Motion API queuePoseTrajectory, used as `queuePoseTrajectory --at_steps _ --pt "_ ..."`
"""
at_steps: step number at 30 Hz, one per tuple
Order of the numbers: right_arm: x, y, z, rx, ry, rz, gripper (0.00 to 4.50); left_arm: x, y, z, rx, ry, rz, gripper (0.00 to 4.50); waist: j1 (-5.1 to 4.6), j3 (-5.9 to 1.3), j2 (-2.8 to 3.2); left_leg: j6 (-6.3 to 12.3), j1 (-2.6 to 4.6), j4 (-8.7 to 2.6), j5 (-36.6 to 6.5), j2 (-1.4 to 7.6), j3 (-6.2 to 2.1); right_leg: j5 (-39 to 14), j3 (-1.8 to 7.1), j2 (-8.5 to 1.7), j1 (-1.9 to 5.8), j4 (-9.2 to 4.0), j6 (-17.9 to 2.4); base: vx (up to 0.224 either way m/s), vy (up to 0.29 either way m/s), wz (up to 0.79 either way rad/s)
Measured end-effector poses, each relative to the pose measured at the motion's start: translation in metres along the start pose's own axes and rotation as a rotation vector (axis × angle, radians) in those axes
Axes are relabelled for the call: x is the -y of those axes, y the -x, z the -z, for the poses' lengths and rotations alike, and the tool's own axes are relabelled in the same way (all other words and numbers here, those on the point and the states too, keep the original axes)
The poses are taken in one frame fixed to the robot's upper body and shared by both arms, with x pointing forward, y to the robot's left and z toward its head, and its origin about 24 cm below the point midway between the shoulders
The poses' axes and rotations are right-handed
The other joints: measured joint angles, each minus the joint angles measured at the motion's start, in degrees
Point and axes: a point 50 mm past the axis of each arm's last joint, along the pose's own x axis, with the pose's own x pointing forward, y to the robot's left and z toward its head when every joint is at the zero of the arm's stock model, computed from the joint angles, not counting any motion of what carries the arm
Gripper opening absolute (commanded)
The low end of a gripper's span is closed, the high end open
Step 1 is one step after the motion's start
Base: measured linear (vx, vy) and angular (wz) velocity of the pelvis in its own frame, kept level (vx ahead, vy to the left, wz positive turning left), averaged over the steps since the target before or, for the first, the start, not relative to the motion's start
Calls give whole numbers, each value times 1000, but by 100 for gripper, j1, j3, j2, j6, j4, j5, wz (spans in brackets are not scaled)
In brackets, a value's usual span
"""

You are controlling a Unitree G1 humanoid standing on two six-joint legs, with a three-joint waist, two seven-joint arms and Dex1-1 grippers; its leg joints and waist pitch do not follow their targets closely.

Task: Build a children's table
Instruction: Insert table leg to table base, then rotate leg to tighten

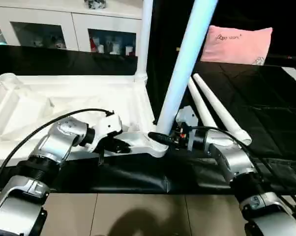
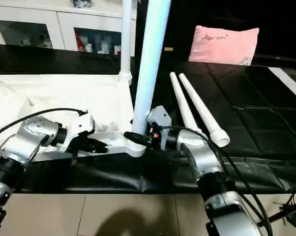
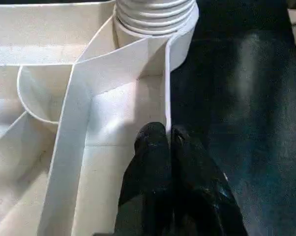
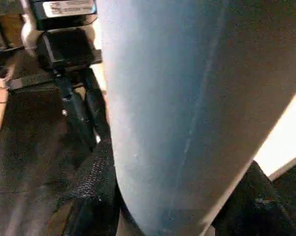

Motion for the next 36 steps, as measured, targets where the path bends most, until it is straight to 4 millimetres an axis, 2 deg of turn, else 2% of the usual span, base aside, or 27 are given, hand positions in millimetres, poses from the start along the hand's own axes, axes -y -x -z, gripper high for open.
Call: queuePoseTrajectory --at_steps 3,5,9,14,22,26,29,31,33,35,36 --pt "-5 3 2 -19 25 -57 193 3 -3 -1 -36 -30 50 0 33 -8 84 10 80 -36 -8 -7 2 -23 -2 -2 85 -48 39 0 0 0" --pt "-6 3 2 -25 36 -76 193 3 -4 -1 -47 -42 66 0 53 -7 139 11 102 -40 -15 -8 5 -31 0 -3 101 -50 46 0 0 0" --pt "-7 3 1 -28 53 -97 193 1 -5 -3 -70 -69 91 0 93 -23 182 9 125 -81 -14 -12 7 -42 -2 -3 107 -50 44 0 0 0" --pt "-8 4 1 -29 55 -110 193 -1 -9 -5 -72 -69 109 0 111 -33 196 8 128 -97 -13 -12 7 -49 -4 -1 107 -49 37 0 0 0" --pt "-9 2 2 -22 50 -90 193 -2 -10 -5 -63 -48 99 0 106 -34 197 8 129 -98 -13 -13 6 -52 -4 -2 107 -49 42 0 0 0" --pt "-4 -8 1 4 34 32 193 -6 -10 -1 -40 36 15 0 84 -27 185 9 131 -98 -13 -18 6 -53 -3 -3 103 -49 44 0 0 0" --pt "8 -20 0 22 -28 205 193 -11 -8 2 -3 123 -116 0 13 2 146 8 119 -91 -12 -19 -11 -53 -26 -4 81 -66 45 -36 2 -6" --pt "15 -26 -3 24 -63 294 193 -12 -8 2 20 169 -173 0 -68 18 139 8 111 -92 -12 -6 -46 -53 -110 -13 82 -148 45 -27 3 -6" --pt "25 -36 -8 15 -113 394 193 -12 -11 -2 51 220 -235 0 -140 37 114 9 62 -105 -12 0 -68 -52 -175 -27 80 -229 43 0 0 0" --pt "32 -43 -14 -5 -128 472 193 -12 -16 -7 67 243 -288 0 -191 54 81 10 47 -95 -11 2 -75 -48 -187 -31 72 -244 36 0 0 0" --pt "34 -46 -17 -9 -136 511 193 -12 -17 -10 72 252 -318 0 -212 70 37 10 44 -92 -11 -4 -64 -31 -180 -40 64 -236 9 0 0 0"
